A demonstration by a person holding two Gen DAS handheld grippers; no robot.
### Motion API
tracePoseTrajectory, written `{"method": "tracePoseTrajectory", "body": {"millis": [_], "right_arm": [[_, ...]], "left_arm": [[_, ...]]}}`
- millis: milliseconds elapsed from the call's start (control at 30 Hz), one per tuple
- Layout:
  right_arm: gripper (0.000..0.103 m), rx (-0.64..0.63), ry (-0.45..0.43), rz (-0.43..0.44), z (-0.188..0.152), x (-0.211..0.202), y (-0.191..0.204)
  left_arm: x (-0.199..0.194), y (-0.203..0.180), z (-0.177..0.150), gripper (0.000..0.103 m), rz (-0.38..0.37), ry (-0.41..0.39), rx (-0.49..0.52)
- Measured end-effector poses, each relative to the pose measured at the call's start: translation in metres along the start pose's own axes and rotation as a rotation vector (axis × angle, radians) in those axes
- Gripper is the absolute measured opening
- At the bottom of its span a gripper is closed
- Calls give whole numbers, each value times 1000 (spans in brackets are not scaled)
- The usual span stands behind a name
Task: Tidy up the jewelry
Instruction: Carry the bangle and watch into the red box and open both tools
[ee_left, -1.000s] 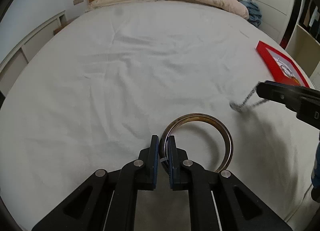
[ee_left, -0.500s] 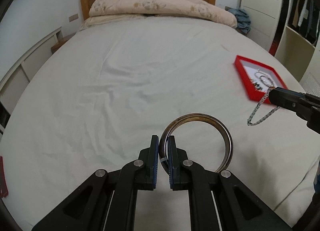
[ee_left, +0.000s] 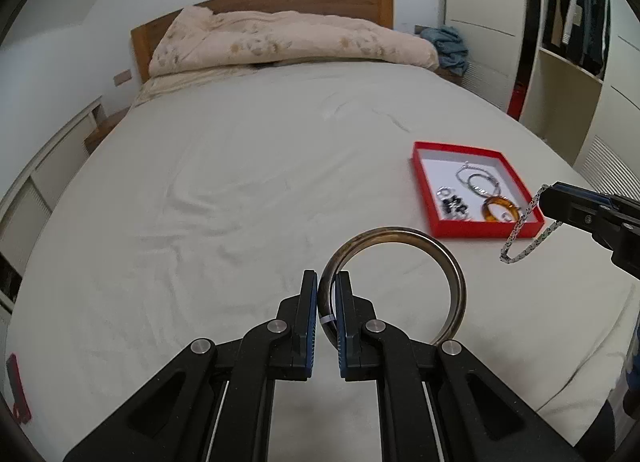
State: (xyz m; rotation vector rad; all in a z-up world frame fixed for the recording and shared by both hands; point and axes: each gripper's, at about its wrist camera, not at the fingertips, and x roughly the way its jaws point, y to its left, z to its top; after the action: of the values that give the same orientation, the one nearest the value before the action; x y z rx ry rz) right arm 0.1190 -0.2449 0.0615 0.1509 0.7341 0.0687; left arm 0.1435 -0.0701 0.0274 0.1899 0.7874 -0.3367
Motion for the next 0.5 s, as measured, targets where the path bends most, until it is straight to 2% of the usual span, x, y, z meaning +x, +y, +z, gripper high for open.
{"method": "tracePoseTrajectory", "body": {"millis": [267,500], "right_arm": [[22,11,-25,-37,10,-16,-37],[22,25,-38,-73,21,-17,-70]], "left_arm": [[3,-33,25,8,-20,-19,44],[22,-58,47,9,-39,-20,76]]}}
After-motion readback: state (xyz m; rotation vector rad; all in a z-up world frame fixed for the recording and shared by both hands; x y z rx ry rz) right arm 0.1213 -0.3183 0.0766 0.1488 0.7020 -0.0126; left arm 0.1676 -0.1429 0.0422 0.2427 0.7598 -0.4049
